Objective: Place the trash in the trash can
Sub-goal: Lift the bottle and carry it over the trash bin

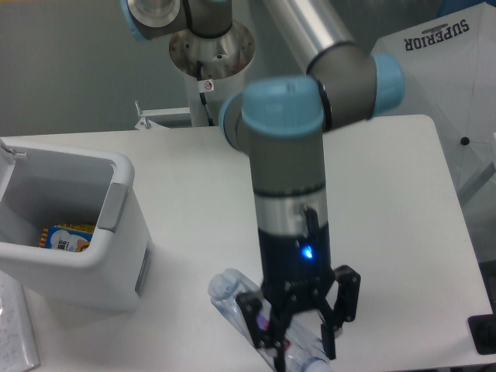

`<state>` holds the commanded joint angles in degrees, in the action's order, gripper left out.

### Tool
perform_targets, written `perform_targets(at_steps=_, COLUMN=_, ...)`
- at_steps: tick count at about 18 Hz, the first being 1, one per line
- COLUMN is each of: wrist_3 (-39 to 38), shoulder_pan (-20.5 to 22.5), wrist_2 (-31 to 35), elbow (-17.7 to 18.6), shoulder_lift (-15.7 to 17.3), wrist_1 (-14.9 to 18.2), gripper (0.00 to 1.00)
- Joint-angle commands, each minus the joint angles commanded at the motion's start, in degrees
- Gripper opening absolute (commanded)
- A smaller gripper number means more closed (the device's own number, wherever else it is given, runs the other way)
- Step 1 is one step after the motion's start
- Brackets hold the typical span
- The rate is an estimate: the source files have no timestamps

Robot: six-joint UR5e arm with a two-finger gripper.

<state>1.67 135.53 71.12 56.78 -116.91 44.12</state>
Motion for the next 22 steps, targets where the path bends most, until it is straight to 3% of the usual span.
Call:
perform_targets(at_steps=6, wrist_3=0.6, shoulder_pan=-5.5, wrist_2=-3.3, elbow=3.0, shoulder_lift=6.2, wrist_1=-0.1, gripper=0.33)
perform_targets(at_steps=9, wrist_3=0.6, shoulder_pan=-8.3, wrist_2=-3.3, elbow=4.8, shoulder_lift=7.7, wrist_1=-0.1, gripper=0.33)
perform_targets(at_steps=13, wrist_3=1.5, shoulder_pan=-11.7, wrist_2=-3.3, elbow=11.1, shoulder_lift=10.9, wrist_1=-0.2, gripper=0.33)
perform_targets(at_steps=17, wrist_3=3.8, shoulder_pan=-14.1, wrist_2=-3.3, elbow=14.7, shoulder_lift=11.5, wrist_1=-0.3, gripper=0.33)
perform_targets(at_steps=22, wrist_3=4.0, shoulder_pan=-15.1, wrist_2=-3.3, elbow=15.3, shoulder_lift=11.3, wrist_1=-0.4, gripper=0.34)
